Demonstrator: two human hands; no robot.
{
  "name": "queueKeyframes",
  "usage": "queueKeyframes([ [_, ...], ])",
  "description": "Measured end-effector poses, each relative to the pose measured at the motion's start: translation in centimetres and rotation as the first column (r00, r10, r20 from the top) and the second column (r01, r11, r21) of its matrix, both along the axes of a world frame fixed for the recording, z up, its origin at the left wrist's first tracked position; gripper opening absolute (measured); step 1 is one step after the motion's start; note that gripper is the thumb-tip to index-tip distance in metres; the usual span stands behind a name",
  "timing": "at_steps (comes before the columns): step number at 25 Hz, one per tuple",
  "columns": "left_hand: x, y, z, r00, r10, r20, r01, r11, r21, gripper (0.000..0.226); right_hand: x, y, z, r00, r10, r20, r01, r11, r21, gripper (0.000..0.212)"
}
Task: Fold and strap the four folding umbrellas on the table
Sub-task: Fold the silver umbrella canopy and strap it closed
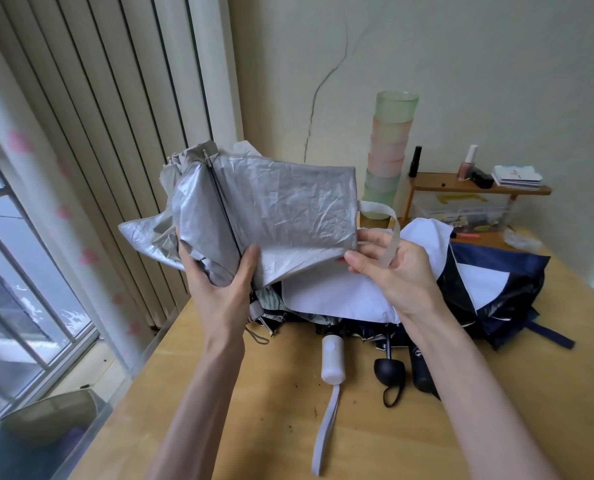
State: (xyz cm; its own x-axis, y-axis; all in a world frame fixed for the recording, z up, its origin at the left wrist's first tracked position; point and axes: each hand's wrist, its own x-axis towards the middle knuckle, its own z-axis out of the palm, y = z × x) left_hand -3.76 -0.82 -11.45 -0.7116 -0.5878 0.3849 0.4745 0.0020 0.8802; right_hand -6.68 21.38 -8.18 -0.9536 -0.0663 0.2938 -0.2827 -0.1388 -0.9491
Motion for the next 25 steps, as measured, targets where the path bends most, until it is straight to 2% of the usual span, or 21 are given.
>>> queueKeyframes([
  [3,0.0,0.1,-0.2,1.0,-0.007,0.008,0.007,1.0,-0.007,0.095,0.6,-0.3,0.5,0.994,0.093,0.059,-0.09,0.995,-0.036,0.03],
  [7,0.3,0.3,-0.1,1.0,-0.022,0.007,0.023,0.999,-0.044,0.094,0.6,-0.4,0.2,0.981,-0.112,0.162,0.123,0.991,-0.059,0.024],
  [11,0.5,0.3,0.0,0.998,-0.043,0.047,0.046,0.997,-0.06,0.095,0.8,0.9,1.1,0.969,0.003,0.247,0.035,0.988,-0.151,0.02],
  [14,0.4,0.2,0.0,0.988,-0.106,0.115,0.124,0.98,-0.158,0.105,1.0,1.5,1.9,0.962,-0.057,0.269,0.118,0.969,-0.217,0.016],
  [16,0.2,0.2,-0.2,0.972,-0.139,0.191,0.18,0.96,-0.213,0.112,1.5,1.8,2.7,0.97,-0.04,0.241,0.087,0.978,-0.189,0.013],
  [18,0.3,0.4,-0.3,0.945,-0.182,0.273,0.253,0.934,-0.254,0.121,2.3,2.0,3.7,0.981,0.034,0.193,-0.007,0.99,-0.139,0.012],
  [21,0.4,-0.2,-0.1,0.863,-0.314,0.397,0.455,0.825,-0.335,0.124,3.1,1.3,5.3,0.98,0.152,0.127,-0.131,0.978,-0.163,0.03],
  [23,0.9,-0.2,0.8,0.794,-0.407,0.45,0.576,0.739,-0.348,0.133,2.9,-0.2,6.7,0.971,0.224,0.083,-0.209,0.966,-0.153,0.021],
  [24,1.4,0.3,1.1,0.776,-0.431,0.46,0.611,0.695,-0.379,0.125,2.7,-1.3,7.6,0.964,0.255,0.073,-0.246,0.963,-0.109,0.012],
  [25,1.7,0.9,1.3,0.787,-0.41,0.461,0.6,0.684,-0.416,0.093,2.2,-2.7,8.5,0.959,0.276,0.067,-0.274,0.961,-0.044,0.006],
])
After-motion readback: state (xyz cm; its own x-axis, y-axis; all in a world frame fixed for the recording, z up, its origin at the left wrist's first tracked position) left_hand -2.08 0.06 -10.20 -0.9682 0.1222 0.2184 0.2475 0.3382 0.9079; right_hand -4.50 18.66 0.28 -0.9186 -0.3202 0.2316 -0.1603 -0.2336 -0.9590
